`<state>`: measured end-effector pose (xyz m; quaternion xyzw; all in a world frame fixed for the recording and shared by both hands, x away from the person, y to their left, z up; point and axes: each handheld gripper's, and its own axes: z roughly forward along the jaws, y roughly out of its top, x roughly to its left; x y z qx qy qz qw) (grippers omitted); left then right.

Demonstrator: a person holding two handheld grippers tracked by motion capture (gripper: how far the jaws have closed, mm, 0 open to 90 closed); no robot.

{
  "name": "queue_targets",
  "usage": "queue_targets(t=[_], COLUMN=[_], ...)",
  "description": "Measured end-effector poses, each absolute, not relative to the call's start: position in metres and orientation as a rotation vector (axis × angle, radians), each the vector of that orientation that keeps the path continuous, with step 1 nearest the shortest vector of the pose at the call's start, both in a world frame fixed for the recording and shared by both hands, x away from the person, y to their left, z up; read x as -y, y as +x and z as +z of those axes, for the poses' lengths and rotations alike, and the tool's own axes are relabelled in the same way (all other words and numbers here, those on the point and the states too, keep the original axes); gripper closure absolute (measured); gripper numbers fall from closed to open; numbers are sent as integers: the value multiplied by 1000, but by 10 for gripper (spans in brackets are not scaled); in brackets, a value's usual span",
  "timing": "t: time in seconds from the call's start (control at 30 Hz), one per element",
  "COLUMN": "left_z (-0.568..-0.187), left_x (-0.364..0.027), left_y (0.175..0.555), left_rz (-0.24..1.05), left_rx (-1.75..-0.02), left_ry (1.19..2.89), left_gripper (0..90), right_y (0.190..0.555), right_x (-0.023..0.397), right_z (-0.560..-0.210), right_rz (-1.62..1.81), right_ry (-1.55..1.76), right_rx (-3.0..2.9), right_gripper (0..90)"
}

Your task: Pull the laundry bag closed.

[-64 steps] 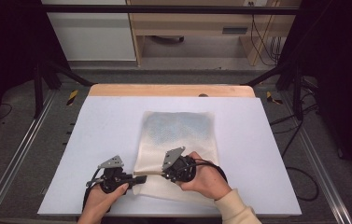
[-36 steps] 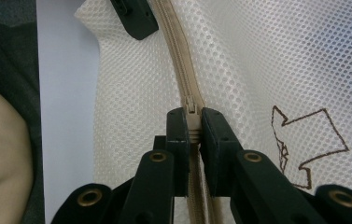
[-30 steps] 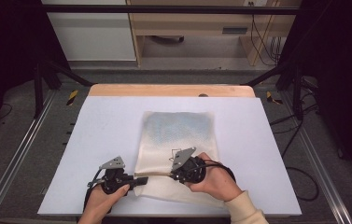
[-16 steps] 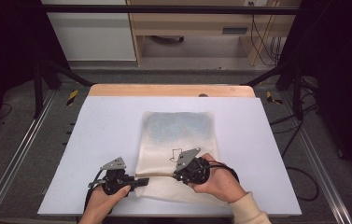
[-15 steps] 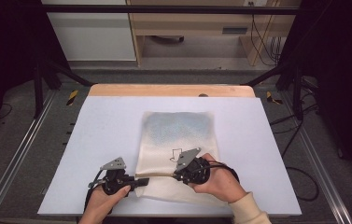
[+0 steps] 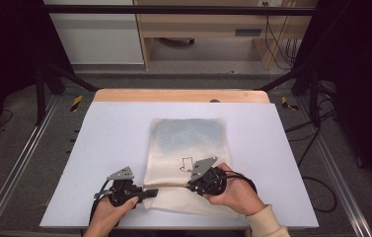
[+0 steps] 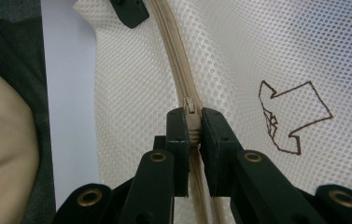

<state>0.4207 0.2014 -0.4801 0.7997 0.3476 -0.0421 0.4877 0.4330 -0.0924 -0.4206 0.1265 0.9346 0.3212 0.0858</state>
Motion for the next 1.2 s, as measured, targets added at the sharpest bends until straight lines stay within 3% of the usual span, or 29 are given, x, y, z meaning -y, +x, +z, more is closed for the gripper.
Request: queue_targets(t=[1.2], left_z=[-483], left_x=[-194], left_y=[418], left_rz=[-114], left_rx=[-832], left_ry=[1968], left_gripper=[847], right_y=[430], right_x=[107], right_z=[-423], right_rz=[954], right_ry=[401], right_rx=[-2789], right_gripper=[823])
